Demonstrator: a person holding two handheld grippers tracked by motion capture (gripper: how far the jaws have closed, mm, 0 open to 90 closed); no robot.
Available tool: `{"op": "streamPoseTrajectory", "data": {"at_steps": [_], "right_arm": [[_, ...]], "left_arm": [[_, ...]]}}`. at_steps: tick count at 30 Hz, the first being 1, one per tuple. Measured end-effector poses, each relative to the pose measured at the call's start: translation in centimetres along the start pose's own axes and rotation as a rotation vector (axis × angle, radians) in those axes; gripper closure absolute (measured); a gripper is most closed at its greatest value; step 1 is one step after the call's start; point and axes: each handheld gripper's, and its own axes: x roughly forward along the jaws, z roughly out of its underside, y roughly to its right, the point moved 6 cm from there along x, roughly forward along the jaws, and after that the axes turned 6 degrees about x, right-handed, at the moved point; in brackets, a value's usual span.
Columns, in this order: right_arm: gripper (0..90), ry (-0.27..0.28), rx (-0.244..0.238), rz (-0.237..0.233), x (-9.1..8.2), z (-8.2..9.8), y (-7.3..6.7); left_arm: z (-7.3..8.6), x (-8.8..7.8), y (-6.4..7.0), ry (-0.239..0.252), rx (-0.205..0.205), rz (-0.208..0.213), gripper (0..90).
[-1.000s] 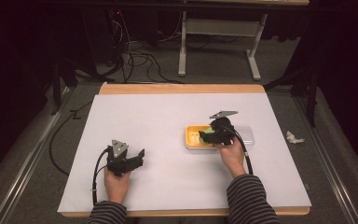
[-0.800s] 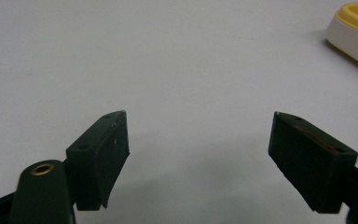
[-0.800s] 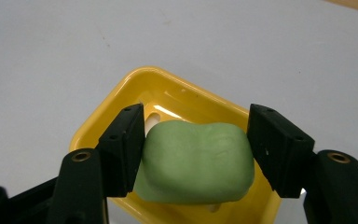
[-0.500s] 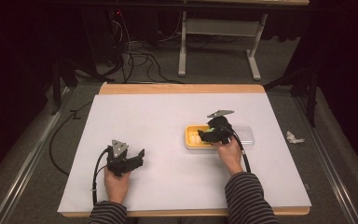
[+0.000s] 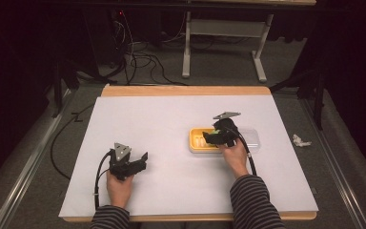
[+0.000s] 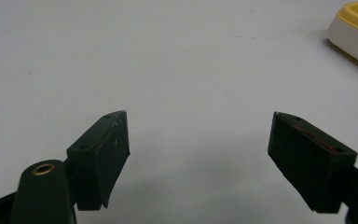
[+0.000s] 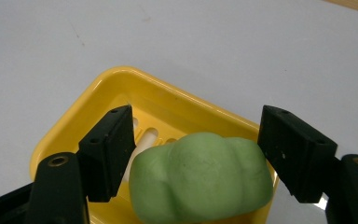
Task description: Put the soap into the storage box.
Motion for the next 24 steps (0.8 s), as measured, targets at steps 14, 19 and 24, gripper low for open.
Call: {"op": "streamPoseTrajectory", "data": {"at_steps": [14,19,24], "right_arm": [[44.8,-0.029,-0.063,0.022,1.2,-0.6,-1.0],[41.0,-0.022,-0.05,0.009,1.1,-0.7,-0.9],[33.9,0.004,-0.031,0.016,-0.2,-0.9,-0.3]], "left_arm": [[0.0,0.0,0.0,0.001,-0.002,-0.001,21.3],[0.0,0.0,0.0,0.001,-0.002,0.0,21.2],[0.0,0.0,0.0,0.0,-0.003,0.0,21.2]]}}
